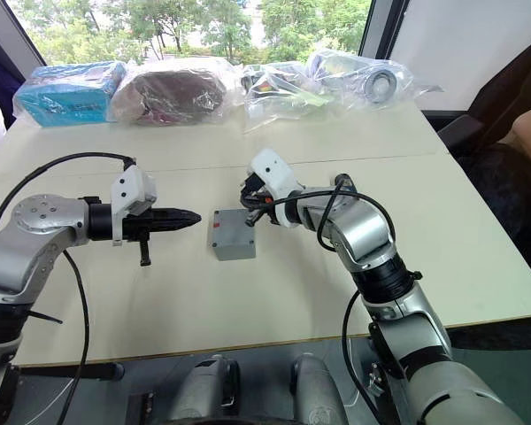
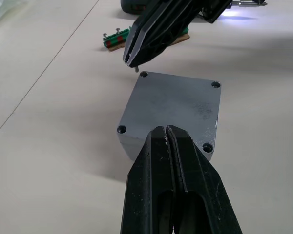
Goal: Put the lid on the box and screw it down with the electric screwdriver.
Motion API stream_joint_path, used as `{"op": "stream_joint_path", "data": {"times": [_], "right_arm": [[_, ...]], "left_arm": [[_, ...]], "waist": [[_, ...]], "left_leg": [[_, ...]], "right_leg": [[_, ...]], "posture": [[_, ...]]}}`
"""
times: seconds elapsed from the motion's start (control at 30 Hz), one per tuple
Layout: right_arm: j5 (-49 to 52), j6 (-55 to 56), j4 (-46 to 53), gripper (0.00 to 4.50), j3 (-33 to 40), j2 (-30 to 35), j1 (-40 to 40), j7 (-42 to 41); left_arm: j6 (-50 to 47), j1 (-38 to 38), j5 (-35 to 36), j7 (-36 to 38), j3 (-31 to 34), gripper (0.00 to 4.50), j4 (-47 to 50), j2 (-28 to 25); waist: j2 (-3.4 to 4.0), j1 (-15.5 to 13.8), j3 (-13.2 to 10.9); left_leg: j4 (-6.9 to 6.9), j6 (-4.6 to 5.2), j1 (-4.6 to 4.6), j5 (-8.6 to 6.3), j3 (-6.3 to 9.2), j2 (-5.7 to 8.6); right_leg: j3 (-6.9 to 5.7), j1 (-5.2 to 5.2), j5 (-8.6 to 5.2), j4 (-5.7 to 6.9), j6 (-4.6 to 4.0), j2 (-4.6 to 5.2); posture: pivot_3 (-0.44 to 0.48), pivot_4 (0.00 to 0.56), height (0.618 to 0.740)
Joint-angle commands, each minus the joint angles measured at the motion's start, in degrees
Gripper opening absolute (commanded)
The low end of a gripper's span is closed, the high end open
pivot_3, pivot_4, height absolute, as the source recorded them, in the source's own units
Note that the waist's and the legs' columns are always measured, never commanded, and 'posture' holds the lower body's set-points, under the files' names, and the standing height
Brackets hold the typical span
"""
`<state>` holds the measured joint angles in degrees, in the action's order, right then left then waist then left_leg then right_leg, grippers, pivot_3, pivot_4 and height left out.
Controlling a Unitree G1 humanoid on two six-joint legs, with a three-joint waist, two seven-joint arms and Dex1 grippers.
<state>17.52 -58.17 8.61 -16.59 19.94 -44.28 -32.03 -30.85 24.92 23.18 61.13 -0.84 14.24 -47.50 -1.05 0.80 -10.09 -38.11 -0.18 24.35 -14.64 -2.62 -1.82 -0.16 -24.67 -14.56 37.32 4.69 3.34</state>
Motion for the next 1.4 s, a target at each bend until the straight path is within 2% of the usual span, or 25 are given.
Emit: {"op": "stream_joint_path", "data": {"times": [0.03,1.1,1.23,1.4], "right_arm": [[-0.4,1.0,0.8,0.02,0.3,0.7,0.0,-0.7],[-2.9,3.9,-3.0,0.02,-1.4,1.2,2.0,-3.7],[-3.1,4.1,-2.8,1.09,-1.3,1.3,2.2,-3.8],[-2.9,3.2,-1.4,3.13,-0.4,2.4,1.9,-4.2]], "left_arm": [[0.6,0.2,0.5,-0.1,1.1,0.00,2.0,-0.4],[-0.1,1.1,0.7,-0.6,0.4,0.00,2.4,0.3],[-0.2,1.2,0.9,-0.6,0.3,0.00,2.7,0.5],[-0.3,1.5,1.0,-0.5,0.3,0.00,2.6,0.8]], "waist": [[0.00,0.0,0.0],[0.00,0.0,0.0],[0.00,0.0,0.0],[0.00,0.0,0.0]], "left_leg": [[0.00,0.00,0.00,0.00,0.00,0.00],[0.00,0.00,-0.01,0.00,0.00,0.00],[0.00,0.00,-0.01,0.00,0.00,0.00],[0.00,0.00,-0.01,0.00,0.00,0.00]], "right_leg": [[0.00,0.00,0.00,0.00,0.00,0.00],[0.00,0.00,0.00,0.00,0.00,0.00],[0.00,0.00,0.00,0.00,0.00,0.00],[0.00,0.00,0.00,0.00,0.00,0.00]], "posture": [[0.000,0.150,0.740],[0.000,0.150,0.740],[0.000,0.150,0.740],[0.000,0.150,0.740]]}}
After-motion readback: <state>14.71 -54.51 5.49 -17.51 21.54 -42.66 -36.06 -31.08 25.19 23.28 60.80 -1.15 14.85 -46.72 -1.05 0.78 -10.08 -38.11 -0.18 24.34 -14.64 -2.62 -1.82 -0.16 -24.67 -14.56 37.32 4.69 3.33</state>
